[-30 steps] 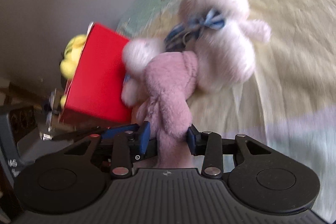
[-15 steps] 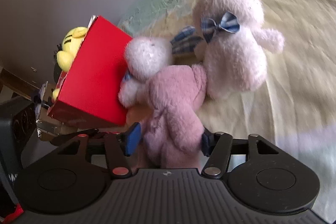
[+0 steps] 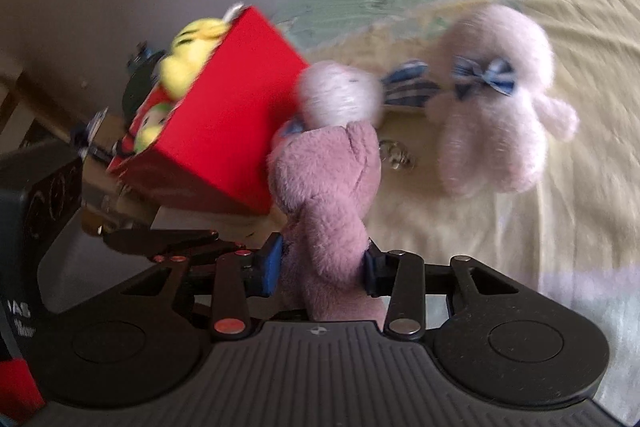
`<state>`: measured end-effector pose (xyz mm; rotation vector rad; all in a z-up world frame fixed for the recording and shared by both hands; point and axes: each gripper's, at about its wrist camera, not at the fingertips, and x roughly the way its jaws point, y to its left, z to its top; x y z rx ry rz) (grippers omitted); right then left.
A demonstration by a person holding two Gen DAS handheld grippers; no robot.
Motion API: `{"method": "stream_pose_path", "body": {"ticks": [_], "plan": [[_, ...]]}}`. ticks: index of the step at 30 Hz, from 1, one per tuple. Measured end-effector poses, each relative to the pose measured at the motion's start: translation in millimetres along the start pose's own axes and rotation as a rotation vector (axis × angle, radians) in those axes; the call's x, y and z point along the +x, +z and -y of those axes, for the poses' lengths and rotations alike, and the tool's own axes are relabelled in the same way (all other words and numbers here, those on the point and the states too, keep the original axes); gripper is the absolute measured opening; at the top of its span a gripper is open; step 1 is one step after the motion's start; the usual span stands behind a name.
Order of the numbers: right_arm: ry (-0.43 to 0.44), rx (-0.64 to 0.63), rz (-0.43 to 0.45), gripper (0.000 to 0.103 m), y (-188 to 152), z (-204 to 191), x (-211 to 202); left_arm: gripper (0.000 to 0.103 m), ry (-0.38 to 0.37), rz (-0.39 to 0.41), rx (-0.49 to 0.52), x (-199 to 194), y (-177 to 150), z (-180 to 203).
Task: Organize objects
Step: 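Lift the pink bear plush with the right gripper toward the red box, then lower the pink bear into the red box beside the tiger plush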
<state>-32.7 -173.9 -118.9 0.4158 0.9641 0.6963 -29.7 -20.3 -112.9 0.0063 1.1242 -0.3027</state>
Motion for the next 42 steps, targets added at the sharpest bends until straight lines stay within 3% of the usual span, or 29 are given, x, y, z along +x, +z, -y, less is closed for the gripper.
{"method": "stream_pose_path", "body": {"ticks": [14, 26, 36, 42], "plan": [[0.131, -0.164, -0.114, 0.042, -8.0, -81.9, 37.8, 0.064, 0.068, 0.044, -0.143, -60.9, -54.8, -52.6], [0.204, -0.266, -0.103, 0.042, 0.8, -178.0, 83.1, 0.064, 0.106, 0.141, -0.161, -127.3, -89.3, -129.8], [0.264, -0.255, 0.009, 0.042, 14.0, -231.8, 107.5, 0.064, 0.129, 0.242, -0.113, -183.2, -100.8, -193.7], [0.236, -0.243, 0.146, 0.042, 35.7, -245.9, 104.9, 0.064, 0.138, 0.324, -0.048, -208.5, -83.2, -211.6]]}}
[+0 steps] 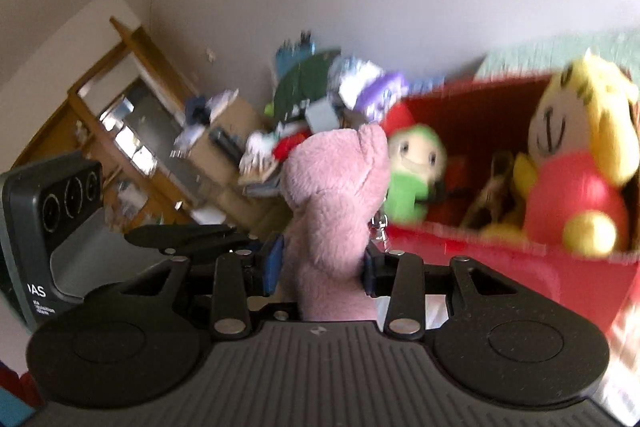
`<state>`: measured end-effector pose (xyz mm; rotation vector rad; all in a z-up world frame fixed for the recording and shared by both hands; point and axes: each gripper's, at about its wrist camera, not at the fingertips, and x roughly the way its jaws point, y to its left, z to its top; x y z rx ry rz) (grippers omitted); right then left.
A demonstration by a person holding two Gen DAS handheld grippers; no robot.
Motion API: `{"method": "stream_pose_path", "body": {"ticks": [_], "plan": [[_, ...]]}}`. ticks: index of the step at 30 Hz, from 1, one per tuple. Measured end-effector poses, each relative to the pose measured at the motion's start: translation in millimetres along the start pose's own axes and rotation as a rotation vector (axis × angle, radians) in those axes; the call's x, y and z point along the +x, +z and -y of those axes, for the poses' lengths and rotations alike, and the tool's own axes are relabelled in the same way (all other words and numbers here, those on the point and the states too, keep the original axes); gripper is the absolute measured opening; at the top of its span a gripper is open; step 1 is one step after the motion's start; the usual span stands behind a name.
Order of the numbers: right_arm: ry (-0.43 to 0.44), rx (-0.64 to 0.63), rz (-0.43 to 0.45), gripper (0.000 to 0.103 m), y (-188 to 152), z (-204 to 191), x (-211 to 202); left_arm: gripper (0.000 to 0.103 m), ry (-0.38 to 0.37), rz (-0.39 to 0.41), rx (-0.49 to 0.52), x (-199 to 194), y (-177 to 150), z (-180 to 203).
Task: Organize objects
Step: 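Lower the pink bear into the red box beside the tiger plush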
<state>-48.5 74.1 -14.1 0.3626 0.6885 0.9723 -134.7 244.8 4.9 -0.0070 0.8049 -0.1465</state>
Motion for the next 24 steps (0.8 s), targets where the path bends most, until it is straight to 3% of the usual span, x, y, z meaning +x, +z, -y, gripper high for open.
{"method": "stream_pose_path", "body": {"ticks": [11, 17, 24], "plan": [[-0.193, 0.023, 0.184, 0.042, 42.3, 13.6, 10.5, 0.064, -0.039, 0.116, 0.064, 24.1, 64.8, -14.4], [-0.267, 0.065, 0.215, 0.042, 50.2, 30.6, 22.0, 0.064, -0.057, 0.121, 0.095, 51.9, 88.2, -17.4], [-0.355, 0.107, 0.190, 0.042, 45.4, 56.0, 37.3, 0.065, -0.081, 0.064, 0.108, 92.5, 98.2, -22.9]]}}
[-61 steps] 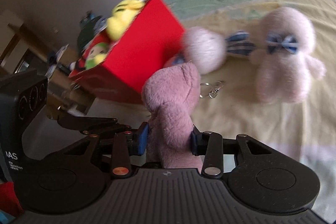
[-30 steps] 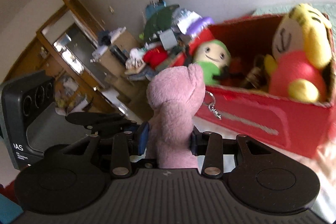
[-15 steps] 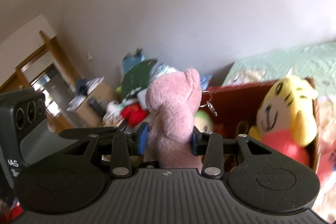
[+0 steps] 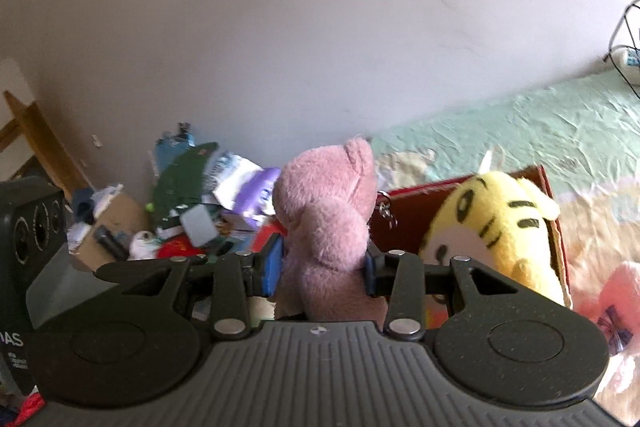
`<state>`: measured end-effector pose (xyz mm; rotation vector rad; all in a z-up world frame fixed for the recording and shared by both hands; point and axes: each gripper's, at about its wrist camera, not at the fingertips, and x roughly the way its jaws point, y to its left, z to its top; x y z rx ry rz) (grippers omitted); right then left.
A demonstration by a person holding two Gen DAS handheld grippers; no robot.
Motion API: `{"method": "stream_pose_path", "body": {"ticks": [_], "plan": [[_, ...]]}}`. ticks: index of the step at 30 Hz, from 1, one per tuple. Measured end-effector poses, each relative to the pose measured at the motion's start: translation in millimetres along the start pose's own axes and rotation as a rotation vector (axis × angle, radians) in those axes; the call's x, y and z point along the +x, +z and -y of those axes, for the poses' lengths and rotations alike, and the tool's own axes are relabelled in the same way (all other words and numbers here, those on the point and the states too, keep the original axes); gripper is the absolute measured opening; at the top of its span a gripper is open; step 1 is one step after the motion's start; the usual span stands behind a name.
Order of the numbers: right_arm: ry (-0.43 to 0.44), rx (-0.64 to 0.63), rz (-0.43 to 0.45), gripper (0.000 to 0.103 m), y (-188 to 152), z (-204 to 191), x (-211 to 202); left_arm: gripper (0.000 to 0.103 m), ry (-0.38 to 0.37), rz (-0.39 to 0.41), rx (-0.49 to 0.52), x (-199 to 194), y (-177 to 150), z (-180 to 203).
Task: Organize objects
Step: 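Lower the pink bear into the red box beside the tiger plush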
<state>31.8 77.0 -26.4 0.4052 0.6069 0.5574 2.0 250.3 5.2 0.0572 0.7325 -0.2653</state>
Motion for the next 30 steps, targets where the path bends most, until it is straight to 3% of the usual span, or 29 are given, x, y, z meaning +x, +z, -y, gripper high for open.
{"method": "stream_pose_path", "body": {"ticks": [9, 14, 17, 20, 24, 30], "plan": [[-0.111, 0.027, -0.098, 0.041, -7.8, 14.2, 33.5, 0.069, -0.008, -0.116, 0.012, 47.8, -6.4, -7.8], [-0.147, -0.008, -0.108, 0.041, -11.2, 11.9, 41.8, 0.073, 0.017, -0.155, 0.040, 63.6, -11.8, -9.3], [-0.166, -0.019, -0.100, 0.034, -12.5, 14.8, 41.7, 0.074, 0.027, -0.177, 0.034, 69.0, -13.0, -11.4], [-0.153, -0.002, -0.104, 0.033, -12.3, 19.3, 39.1, 0.073, 0.027, -0.204, 0.025, 72.5, -14.0, -12.5], [-0.162, -0.008, -0.112, 0.023, -14.7, 20.4, 36.1, 0.079, 0.045, -0.218, 0.032, 76.7, -14.1, -9.6], [-0.135, 0.061, -0.112, 0.021, -14.9, 28.2, 20.2, 0.086, 0.057, -0.222, 0.037, 76.8, -13.9, -8.7]]}}
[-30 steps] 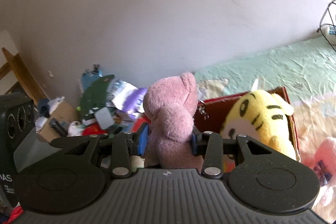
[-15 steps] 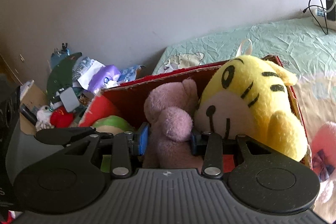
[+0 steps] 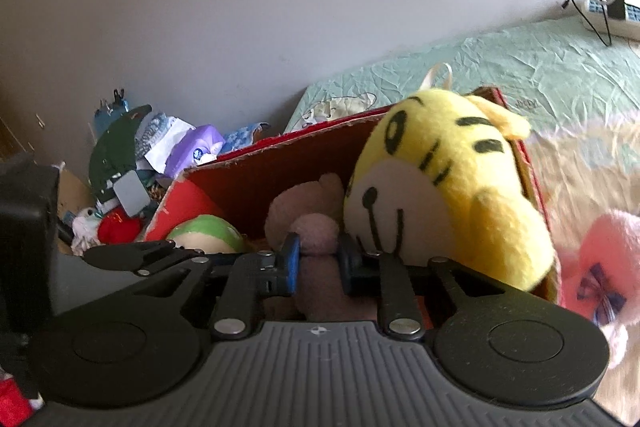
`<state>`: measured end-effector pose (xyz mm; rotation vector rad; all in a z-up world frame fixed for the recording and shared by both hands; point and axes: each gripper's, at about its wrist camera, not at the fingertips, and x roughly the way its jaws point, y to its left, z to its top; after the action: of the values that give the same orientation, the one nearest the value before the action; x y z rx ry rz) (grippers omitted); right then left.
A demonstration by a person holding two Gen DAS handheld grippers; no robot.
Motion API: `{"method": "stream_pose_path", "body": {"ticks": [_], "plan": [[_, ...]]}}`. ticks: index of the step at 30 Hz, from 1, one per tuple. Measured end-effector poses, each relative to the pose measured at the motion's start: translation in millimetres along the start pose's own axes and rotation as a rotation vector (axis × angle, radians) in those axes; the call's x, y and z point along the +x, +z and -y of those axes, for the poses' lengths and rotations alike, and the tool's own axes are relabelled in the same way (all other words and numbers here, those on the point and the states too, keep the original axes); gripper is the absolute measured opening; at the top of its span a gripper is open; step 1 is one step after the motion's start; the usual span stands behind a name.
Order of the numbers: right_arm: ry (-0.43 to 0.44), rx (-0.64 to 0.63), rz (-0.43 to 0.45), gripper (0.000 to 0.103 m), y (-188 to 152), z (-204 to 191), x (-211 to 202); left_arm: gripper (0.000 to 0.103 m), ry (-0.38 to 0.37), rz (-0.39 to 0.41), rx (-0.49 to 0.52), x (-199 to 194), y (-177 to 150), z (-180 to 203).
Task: Organize objects
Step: 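Lower the pink bear into the red box beside the tiger plush, then open the right gripper and withdraw it from the box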
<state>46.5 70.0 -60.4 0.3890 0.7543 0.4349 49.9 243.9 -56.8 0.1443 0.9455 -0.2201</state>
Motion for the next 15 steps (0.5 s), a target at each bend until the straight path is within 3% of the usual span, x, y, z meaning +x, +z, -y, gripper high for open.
{"method": "stream_pose_path", "body": {"ticks": [15], "plan": [[0.018, 0.050, -0.046, 0.018, -12.1, 8.2, -7.1, 0.087, 0.058, -0.047, 0.086, -1.4, -2.1, 6.8]]}}
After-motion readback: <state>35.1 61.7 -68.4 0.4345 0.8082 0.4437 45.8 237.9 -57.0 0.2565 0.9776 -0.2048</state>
